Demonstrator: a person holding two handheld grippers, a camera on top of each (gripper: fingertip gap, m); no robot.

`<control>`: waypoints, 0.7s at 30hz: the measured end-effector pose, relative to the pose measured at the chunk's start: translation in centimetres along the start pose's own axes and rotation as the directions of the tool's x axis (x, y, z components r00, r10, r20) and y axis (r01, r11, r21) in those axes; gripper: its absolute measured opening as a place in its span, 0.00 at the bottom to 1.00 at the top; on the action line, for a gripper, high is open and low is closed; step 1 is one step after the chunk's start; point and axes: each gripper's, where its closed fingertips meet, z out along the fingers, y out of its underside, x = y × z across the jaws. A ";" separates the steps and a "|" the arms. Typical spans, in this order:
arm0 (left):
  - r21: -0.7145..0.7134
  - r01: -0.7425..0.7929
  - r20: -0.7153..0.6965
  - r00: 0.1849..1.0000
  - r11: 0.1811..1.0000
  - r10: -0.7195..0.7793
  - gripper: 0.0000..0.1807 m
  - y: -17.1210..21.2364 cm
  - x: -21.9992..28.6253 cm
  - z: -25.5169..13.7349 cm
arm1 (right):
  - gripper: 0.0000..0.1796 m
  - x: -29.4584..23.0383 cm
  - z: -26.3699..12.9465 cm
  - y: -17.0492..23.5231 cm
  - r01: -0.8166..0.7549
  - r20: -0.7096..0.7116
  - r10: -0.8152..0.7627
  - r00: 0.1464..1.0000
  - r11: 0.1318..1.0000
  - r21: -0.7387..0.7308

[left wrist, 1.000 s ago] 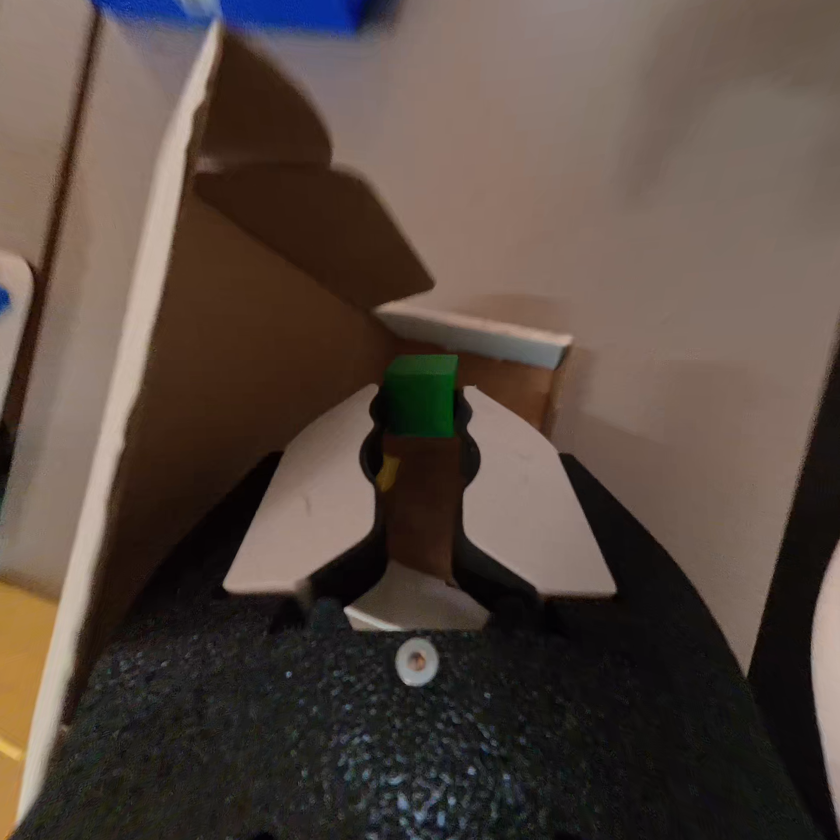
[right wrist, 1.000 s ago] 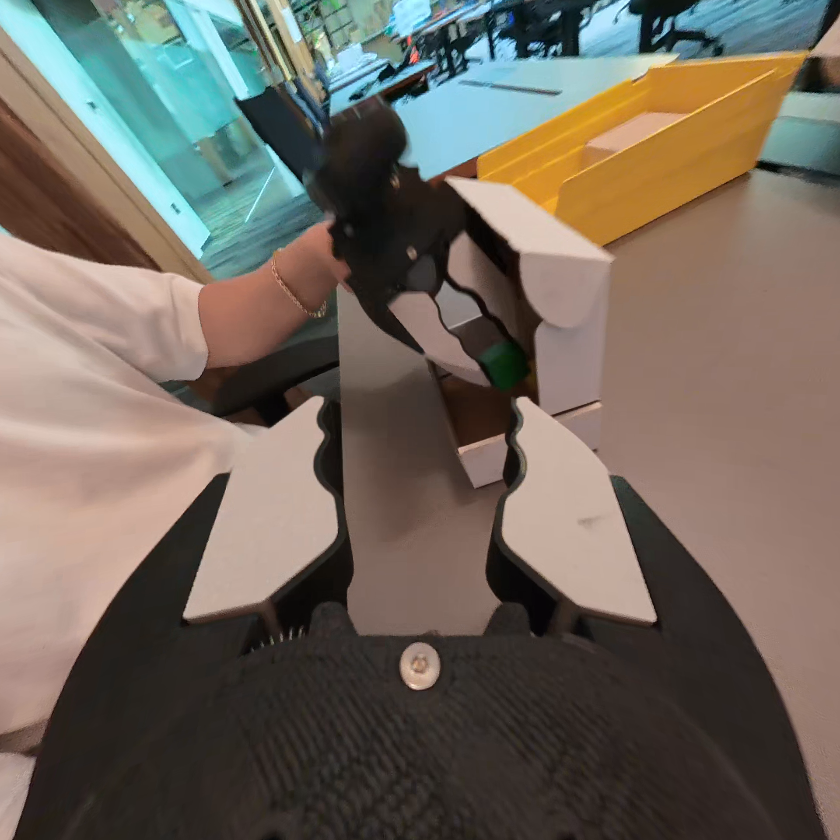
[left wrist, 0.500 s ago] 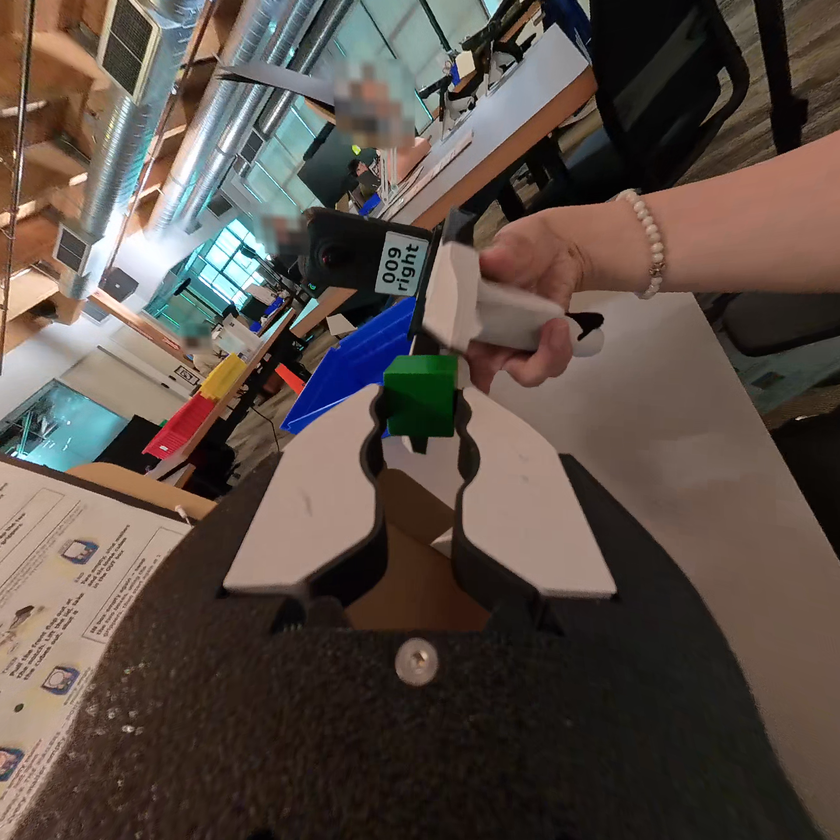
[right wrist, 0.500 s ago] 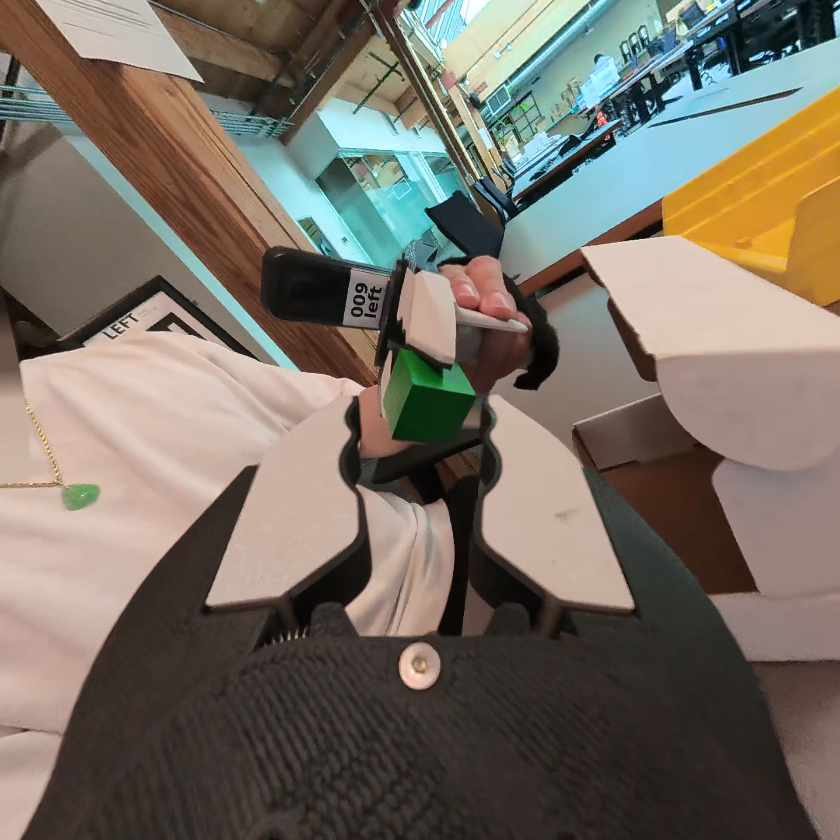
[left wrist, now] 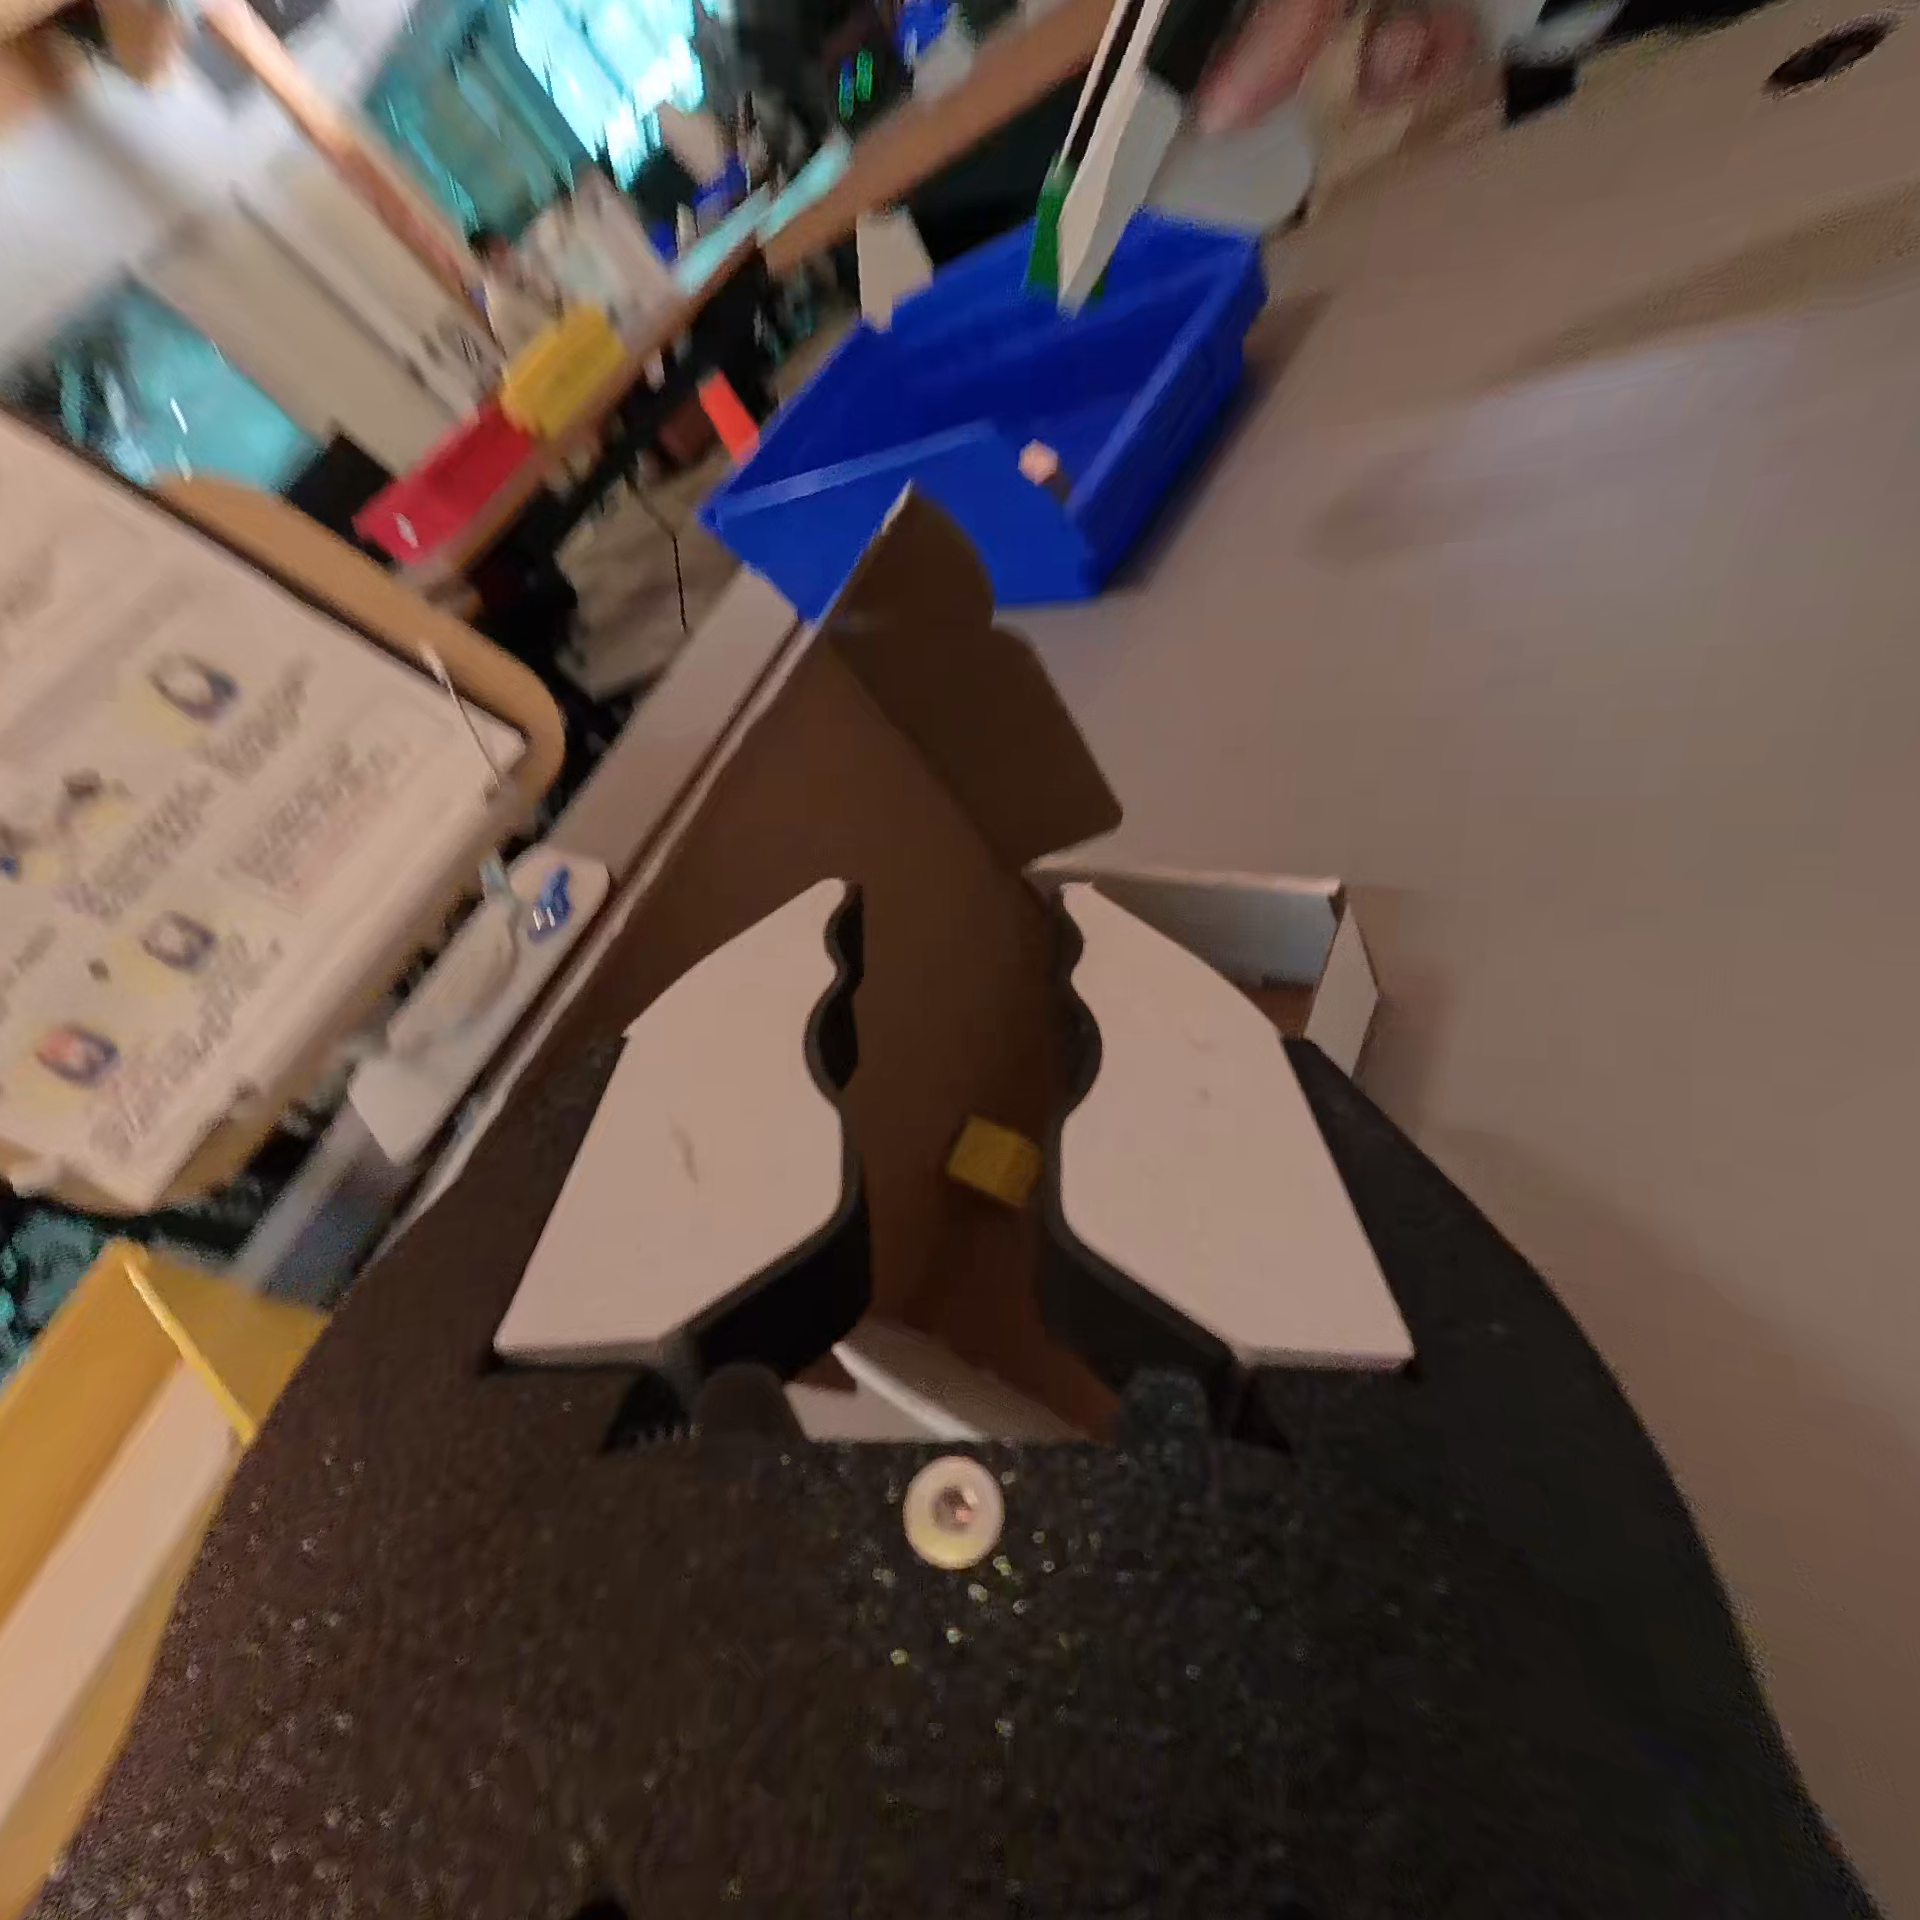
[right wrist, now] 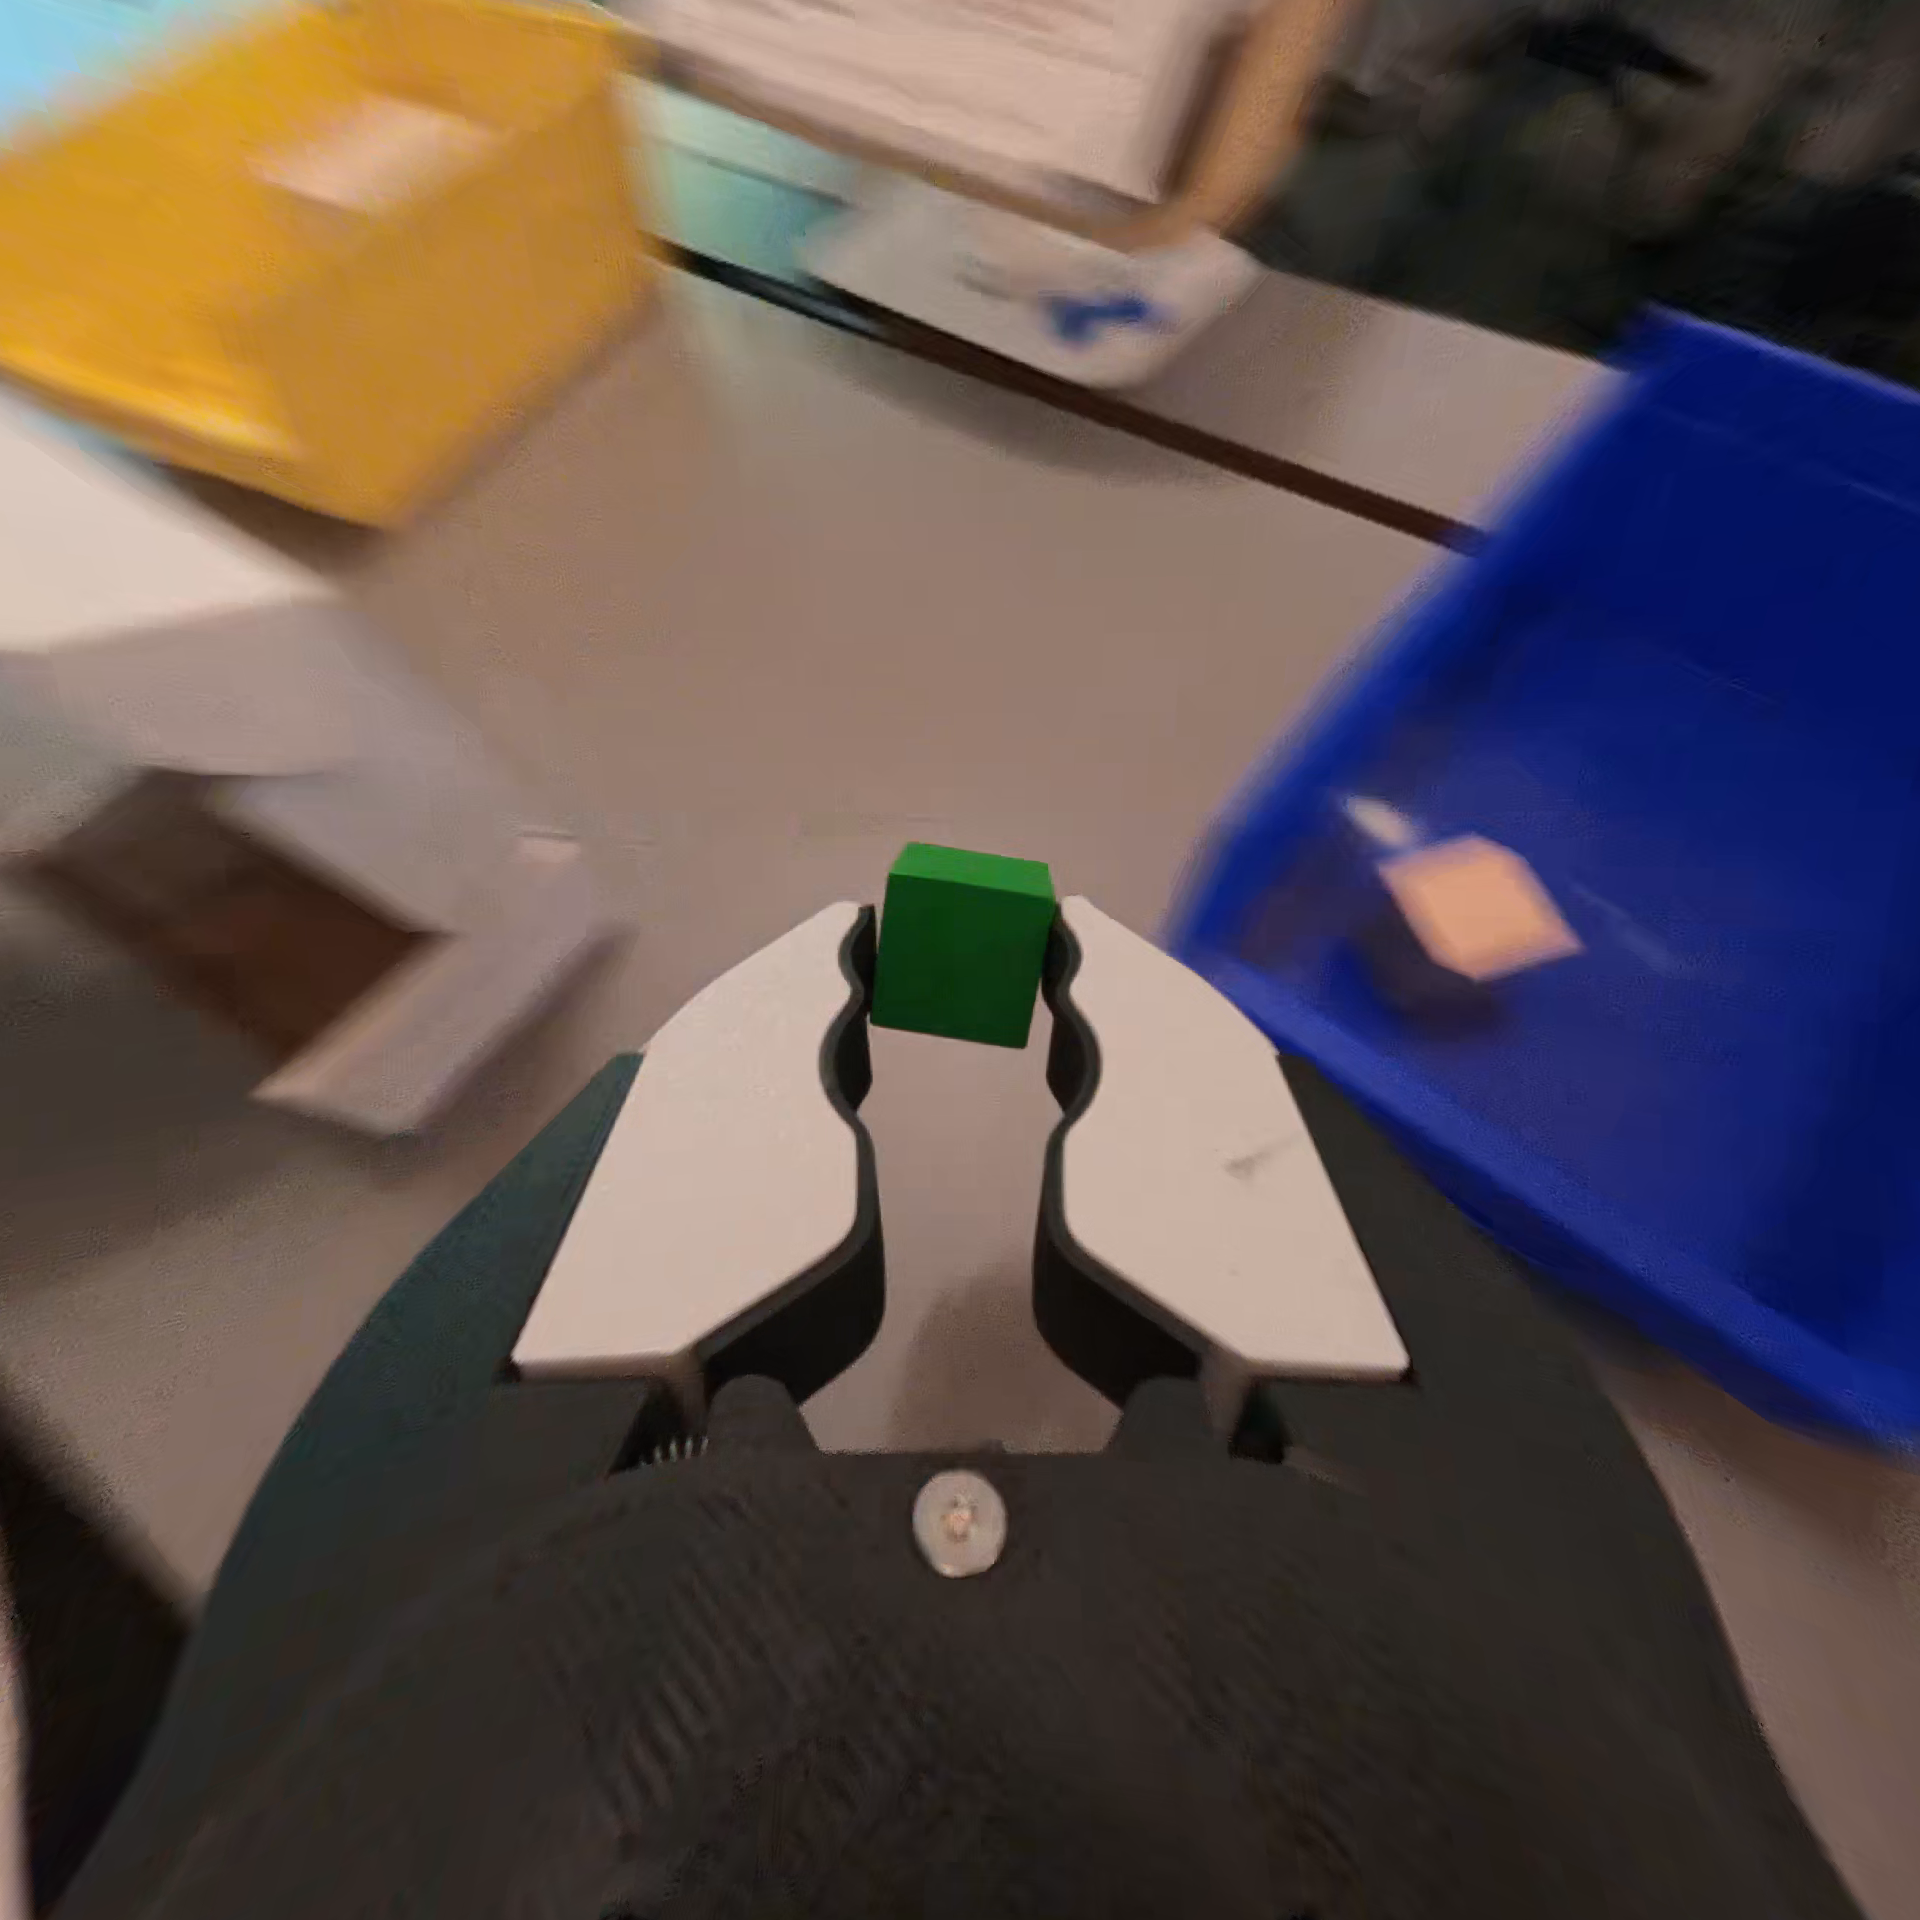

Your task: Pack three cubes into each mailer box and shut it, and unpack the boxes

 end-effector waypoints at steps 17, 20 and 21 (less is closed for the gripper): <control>-0.556 0.400 0.049 0.891 0.728 -0.452 0.27 8.5 2.0 0.9 | 0.24 15.8 6.3 7.2 -0.223 -0.217 0.137 0.967 0.864 -0.450; -0.579 0.485 0.098 0.840 0.656 -0.534 0.27 8.4 1.6 1.6 | 0.33 15.4 5.5 6.7 -0.256 -0.246 0.173 0.954 0.895 -0.365; -0.584 0.513 0.124 0.822 0.629 -0.555 0.27 8.5 1.4 1.9 | 0.33 15.0 5.0 6.5 -0.261 -0.257 0.181 0.949 0.909 -0.325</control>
